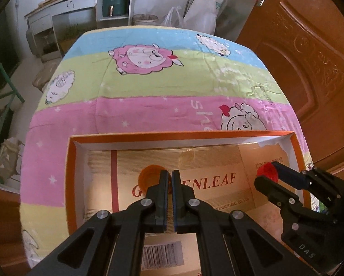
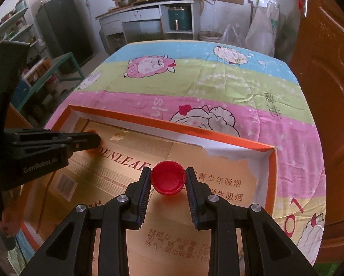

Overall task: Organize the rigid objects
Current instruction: 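Carry the orange cap in the left tool and red cap in the right tool over the box, then open the left tool to drop the orange cap in the box while the right tool releases the red cap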

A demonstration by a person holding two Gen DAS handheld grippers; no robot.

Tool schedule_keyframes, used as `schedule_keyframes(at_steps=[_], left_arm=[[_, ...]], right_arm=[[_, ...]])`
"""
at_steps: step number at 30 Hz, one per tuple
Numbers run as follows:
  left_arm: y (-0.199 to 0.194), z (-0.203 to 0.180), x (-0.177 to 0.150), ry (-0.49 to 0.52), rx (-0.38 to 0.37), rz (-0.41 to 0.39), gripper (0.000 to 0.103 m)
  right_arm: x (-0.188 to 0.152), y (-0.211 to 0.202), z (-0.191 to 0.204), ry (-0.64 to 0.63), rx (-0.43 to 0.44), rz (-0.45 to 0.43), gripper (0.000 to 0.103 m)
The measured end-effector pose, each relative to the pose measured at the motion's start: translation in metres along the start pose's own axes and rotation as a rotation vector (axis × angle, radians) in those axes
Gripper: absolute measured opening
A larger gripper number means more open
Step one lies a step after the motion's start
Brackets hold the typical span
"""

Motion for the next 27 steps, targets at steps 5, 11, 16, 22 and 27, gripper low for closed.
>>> schedule_keyframes(at_steps=[5, 11, 16, 22, 27], left_arm=[[-0.001, 0.007, -0.002, -0.054, -0.078, -0.043, 0.004], [-0.001, 0.017, 0.000, -0.095, -0.104, -0.068, 0.009], [0.000, 0.000, -0.002, 0.034, -0.013, -0.066, 0.030], [-0.009, -0.004, -0.006, 0.048, -0.007, -0.104, 0.059], [-0.025, -0.011, -0.012, 0.053, -0.043, -0.141, 0.059]], right_arm=[[-0.003, 0.006, 0.001, -0.002, -0.016, 0.011, 0.031], [-0.007, 0.010, 0.002, -0.006, -0.030, 0.006, 0.031], [-0.007, 0.008, 0.004, -0.017, -0.056, -0.004, 0.032], [-0.008, -0.002, 0.004, -0.018, -0.066, -0.038, 0.043], [-0.014, -0.009, 0.007, -0.030, -0.071, -0.041, 0.044]])
Point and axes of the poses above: each gripper's, at about its wrist camera, not at the fingertips, and y roughly the way its jaws point, z to its left, x to its top, the point moved 3 cm from there along y, roughly the way its jaws point, and after that the axes turned 12 degrees about -x, right-handed, at the moved point
